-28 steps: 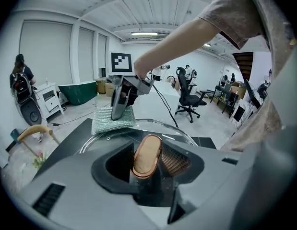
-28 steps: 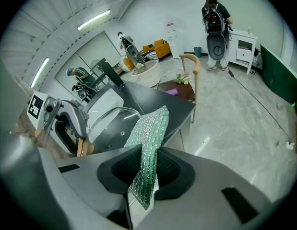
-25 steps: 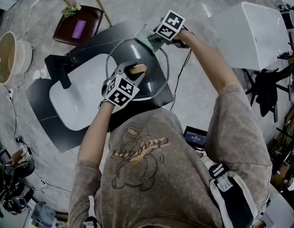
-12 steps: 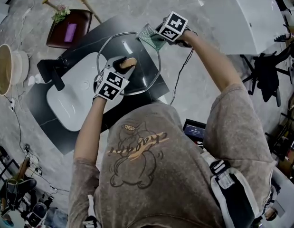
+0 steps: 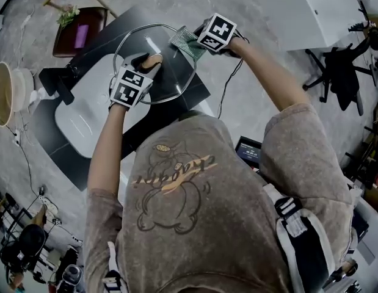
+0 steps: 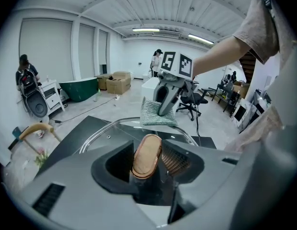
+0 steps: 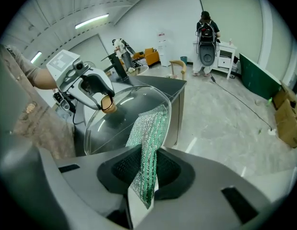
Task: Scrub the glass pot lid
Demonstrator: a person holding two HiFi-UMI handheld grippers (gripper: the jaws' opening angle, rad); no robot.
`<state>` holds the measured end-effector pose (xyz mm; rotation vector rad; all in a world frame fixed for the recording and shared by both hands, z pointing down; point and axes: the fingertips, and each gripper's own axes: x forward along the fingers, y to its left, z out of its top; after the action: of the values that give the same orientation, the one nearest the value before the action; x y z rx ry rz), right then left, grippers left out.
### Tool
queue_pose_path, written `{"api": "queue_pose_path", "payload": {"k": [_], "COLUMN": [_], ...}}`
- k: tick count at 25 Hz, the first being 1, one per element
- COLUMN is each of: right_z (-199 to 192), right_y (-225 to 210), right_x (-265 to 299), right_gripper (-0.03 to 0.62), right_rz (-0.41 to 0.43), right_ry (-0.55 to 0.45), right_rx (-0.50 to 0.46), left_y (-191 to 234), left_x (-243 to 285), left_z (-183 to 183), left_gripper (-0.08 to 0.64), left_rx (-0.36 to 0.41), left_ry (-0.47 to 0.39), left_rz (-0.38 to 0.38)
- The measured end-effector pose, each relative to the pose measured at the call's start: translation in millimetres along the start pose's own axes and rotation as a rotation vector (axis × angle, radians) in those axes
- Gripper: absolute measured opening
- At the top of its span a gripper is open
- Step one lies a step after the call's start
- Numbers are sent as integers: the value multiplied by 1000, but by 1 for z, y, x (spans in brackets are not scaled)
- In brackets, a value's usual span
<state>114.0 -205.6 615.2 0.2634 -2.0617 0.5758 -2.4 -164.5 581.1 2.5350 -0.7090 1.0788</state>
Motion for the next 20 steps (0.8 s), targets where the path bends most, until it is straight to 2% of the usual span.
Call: {"api": "queue_pose_path", "payload": {"k": [3,11,20], "right_z": [-7,-30,-36], "right_y": [15,58,90], "right_x": [-1,4,11], "right_gripper": [87,87,86], "right_rz": [-35,-46,-120], "right_ry": [-16,-40,-34], "right_rx": [11,85,196], "left_y": [0,-4,-3], "left_x": [-1,-2,-2], "left_z": [0,3,-1], "left_gripper": [184,186,187], "left_rx": [5,2,1], "left_ry": [3,-1,12], "left_rz": [5,7,9]}}
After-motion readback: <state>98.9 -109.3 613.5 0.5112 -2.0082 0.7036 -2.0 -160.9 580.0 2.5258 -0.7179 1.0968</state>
